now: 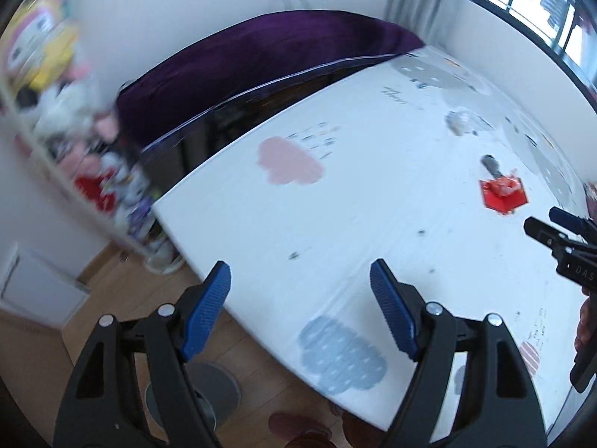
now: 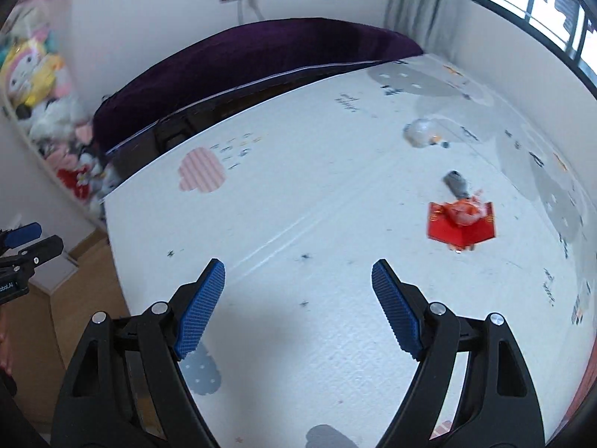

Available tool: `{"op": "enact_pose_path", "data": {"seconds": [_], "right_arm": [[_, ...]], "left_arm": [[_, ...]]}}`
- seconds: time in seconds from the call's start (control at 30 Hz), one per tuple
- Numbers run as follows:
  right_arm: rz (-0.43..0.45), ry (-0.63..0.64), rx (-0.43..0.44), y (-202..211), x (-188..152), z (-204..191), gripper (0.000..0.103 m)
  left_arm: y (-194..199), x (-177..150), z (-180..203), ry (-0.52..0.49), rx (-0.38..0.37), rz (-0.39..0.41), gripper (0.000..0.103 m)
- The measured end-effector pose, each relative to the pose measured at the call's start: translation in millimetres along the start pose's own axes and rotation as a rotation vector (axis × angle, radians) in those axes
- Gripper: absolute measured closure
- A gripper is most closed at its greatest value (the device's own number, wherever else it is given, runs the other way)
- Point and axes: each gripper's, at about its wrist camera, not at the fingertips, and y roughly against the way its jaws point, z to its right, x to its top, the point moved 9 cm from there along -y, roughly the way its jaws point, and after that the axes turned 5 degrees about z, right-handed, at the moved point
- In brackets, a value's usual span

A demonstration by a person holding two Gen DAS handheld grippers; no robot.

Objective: Collect trash
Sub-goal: 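Move both open tools back over the mat toward the red envelope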

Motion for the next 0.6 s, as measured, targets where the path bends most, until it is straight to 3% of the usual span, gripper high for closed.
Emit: {"op": "enact_pose_path", "data": {"seconds": [0.23,0.4,0.6], "right_arm": [[0.071,-0.166,-0.133,20,28,119,0.025],[0.095,-0.289,-0.227,28,34,190,0.025],[0.068,-0.384,-0.329,22,26,248,0.025]], "left_arm": [[-8,66,120,-0.178,-0.127,0.032,0.023],[-23,91,193,-0.338,-0.226,0.041,0.022],[-55,112,269,-0.478,-0.378,0.027,0.022]]}}
